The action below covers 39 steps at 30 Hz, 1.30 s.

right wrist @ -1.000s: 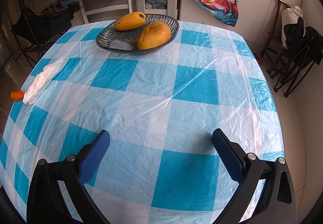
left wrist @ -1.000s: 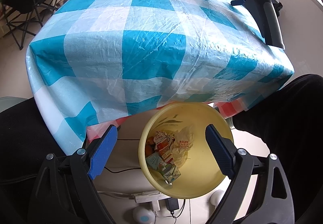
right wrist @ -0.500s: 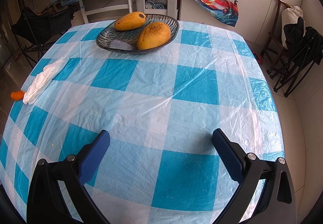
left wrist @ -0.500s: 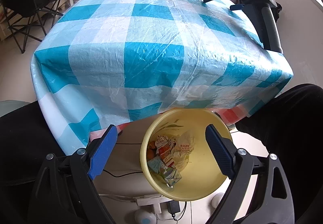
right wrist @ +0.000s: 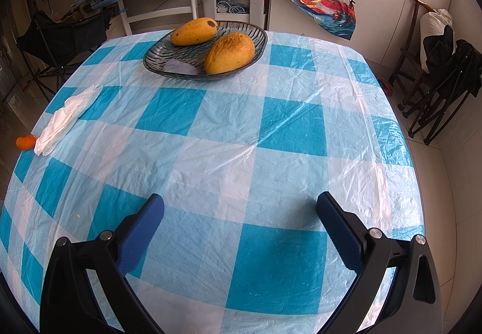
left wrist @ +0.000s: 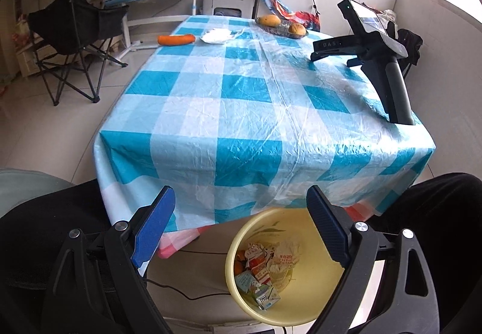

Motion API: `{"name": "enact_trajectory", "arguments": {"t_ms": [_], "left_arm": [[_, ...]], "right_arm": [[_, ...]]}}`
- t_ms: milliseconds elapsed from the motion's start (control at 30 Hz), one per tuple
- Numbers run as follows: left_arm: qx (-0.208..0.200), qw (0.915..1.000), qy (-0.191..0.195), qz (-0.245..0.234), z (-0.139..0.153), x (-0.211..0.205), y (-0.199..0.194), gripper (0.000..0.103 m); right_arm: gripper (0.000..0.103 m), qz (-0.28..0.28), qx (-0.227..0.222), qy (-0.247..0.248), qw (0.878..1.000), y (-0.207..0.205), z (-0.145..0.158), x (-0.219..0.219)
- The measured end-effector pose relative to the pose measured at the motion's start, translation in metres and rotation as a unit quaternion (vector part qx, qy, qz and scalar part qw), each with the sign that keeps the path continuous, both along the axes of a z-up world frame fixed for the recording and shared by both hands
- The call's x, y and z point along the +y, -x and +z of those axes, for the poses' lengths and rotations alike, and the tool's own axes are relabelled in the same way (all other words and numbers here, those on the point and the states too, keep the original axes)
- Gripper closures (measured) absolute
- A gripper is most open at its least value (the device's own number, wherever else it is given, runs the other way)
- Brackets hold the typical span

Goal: Collect trash
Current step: 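Move the left tool toward the table while the right gripper reaches the white tissue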

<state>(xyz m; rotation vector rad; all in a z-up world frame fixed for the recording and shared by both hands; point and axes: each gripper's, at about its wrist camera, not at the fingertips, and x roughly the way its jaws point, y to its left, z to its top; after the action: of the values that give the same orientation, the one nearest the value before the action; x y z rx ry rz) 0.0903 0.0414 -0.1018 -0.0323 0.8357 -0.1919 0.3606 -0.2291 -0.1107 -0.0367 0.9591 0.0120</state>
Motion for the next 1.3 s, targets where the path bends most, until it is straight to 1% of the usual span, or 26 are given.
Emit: {"name": "enact_trajectory", "arguments": {"t_ms": [167, 367, 633, 700, 800, 900, 1033, 1133, 1300], "left_arm": [[-0.032, 0.999, -0.028, 0.014, 0.006, -0.002, 0.005, 0.014], [-0.048, 0.9967, -0.064, 0.017, 0.004, -0.01, 0.004, 0.013], [-0.05, 0.9949, -0.081, 0.034, -0.001, -0.011, -0.002, 0.013], [-0.056, 0.9946, -0.077, 0.042, 0.004, -0.007, -0.004, 0.013], [-0.078, 0.9926, -0.071, 0.061, 0.018, 0.003, -0.01, 0.012], [-0.092, 0.9903, -0.069, 0.078, 0.03, 0.014, -0.026, 0.01], [-0.1, 0.988, -0.079, 0.087, 0.041, 0.019, -0.057, 0.01], [-0.112, 0.986, -0.088, 0.086, 0.049, 0.019, -0.081, 0.01], [-0.13, 0.9841, -0.104, 0.064, 0.059, 0.018, -0.128, 0.01]], "right_arm": [[0.006, 0.0, 0.0, 0.0, 1.0, 0.0, 0.0, 0.0], [0.006, 0.0, 0.0, 0.0, 1.0, -0.001, 0.0, 0.0], [0.006, 0.0, 0.0, 0.0, 1.0, 0.0, 0.0, 0.0], [0.006, 0.0, 0.0, 0.0, 1.0, 0.001, 0.0, 0.0], [0.006, 0.0, 0.0, 0.0, 1.0, 0.001, 0.0, 0.0], [0.006, 0.0, 0.0, 0.0, 1.0, 0.0, 0.0, 0.0], [0.006, 0.0, 0.0, 0.0, 1.0, 0.0, 0.0, 0.0], [0.006, 0.0, 0.0, 0.0, 1.0, 0.0, 0.0, 0.0], [0.006, 0.0, 0.0, -0.002, 1.0, 0.0, 0.0, 0.0]]}}
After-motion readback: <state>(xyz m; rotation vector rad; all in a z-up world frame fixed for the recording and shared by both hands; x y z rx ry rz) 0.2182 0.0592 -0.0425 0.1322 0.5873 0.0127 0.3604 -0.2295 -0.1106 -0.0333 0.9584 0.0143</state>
